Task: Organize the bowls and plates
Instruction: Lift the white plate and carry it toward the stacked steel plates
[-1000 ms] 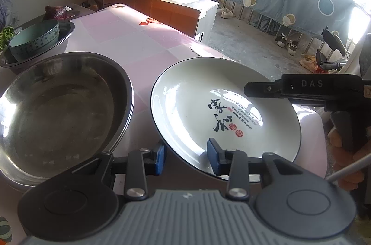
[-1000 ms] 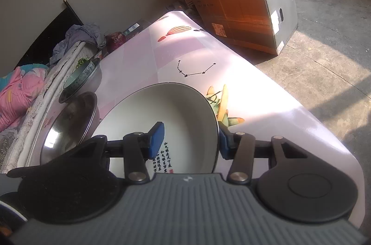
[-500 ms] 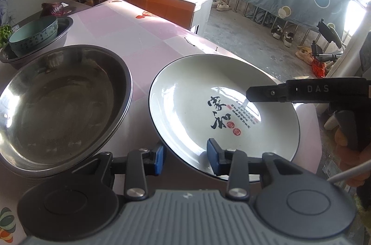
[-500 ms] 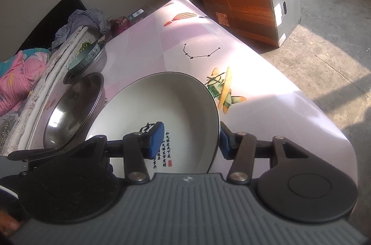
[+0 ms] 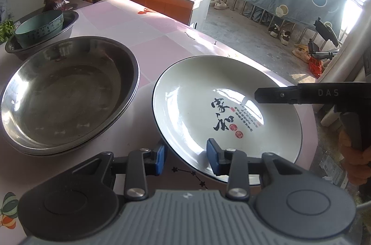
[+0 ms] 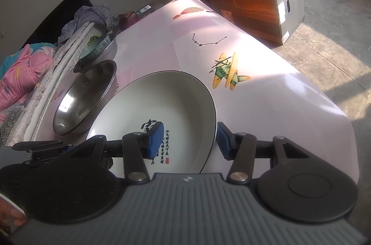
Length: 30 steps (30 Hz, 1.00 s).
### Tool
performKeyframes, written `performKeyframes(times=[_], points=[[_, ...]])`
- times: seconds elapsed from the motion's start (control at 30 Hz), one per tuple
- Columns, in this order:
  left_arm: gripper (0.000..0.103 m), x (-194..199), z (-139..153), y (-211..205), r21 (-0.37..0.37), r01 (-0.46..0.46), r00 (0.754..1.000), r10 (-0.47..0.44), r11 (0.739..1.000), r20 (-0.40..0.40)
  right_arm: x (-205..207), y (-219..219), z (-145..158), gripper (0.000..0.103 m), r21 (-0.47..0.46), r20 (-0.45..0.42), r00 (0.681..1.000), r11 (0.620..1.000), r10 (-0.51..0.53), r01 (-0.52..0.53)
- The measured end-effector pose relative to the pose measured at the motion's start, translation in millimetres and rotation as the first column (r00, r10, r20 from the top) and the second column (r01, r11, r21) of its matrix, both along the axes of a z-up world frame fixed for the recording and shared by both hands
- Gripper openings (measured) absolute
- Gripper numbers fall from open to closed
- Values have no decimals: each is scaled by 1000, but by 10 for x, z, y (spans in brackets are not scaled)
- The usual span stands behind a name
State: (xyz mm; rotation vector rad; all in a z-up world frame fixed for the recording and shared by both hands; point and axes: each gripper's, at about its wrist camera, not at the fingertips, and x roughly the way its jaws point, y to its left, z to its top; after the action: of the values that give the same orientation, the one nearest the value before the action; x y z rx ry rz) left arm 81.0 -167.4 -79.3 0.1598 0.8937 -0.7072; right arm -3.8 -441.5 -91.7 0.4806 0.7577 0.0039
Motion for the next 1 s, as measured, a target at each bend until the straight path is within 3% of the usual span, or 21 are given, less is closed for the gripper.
performKeyframes(times=[0.27,0.47,0.67,1.0], points=[[38,185,8,-103,15,-34,999,34,999,12,111,-118,-59,46,19,22,998,998,-67,66],[36,248,12,-135,9,-51,999,51,999,14,196,-107,-110,29,46,33,998,997,-60,59],[30,251,26,-96,8,-61,998,61,998,10,184,-82,-116,27,40,36,998,997,-60,59],[30,170,52,-38,23,-41,999,41,999,-19,63,-33,-107,28,47,22,998,997,-59,58]])
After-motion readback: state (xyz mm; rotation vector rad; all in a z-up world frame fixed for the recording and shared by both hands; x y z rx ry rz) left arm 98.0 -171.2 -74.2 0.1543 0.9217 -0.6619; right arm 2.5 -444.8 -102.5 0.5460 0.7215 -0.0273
